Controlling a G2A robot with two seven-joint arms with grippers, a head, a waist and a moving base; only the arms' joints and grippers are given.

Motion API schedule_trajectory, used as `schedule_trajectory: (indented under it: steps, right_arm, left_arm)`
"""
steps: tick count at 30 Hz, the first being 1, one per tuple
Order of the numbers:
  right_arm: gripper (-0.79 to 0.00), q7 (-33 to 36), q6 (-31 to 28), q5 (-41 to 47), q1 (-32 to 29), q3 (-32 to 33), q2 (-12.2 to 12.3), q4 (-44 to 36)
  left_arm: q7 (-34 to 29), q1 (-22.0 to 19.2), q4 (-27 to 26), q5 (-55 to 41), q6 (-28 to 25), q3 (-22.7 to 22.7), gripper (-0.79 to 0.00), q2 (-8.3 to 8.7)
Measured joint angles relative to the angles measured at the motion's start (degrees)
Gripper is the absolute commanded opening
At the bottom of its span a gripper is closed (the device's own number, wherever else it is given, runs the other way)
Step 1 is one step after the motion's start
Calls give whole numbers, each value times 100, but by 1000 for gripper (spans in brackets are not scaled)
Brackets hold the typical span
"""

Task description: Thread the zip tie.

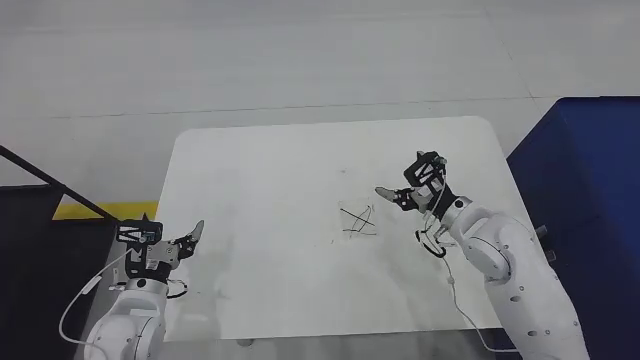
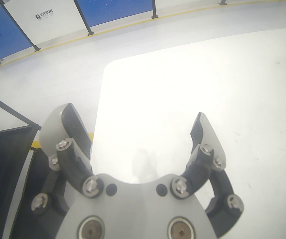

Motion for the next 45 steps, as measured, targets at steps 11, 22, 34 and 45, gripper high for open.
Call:
schedule_trajectory:
  steps: [11,22,34,45]
  right_arm:
    - [0,1798,-1579,1241,932,-219,95,271]
    - [0,4192,-1569,2468,3128,-1358,176,1105]
    - [0,4959,-808,2895,3900,-2894,386,1012]
    - [0,5873,107,4465,5459,-4688,574,1357]
  left_arm:
    - [0,0,0,0,0,0,0,0]
    - [0,0,0,0,0,0,0,0]
    - [0,0,0,0,0,0,0,0]
    - [0,0,0,0,0,0,0,0]
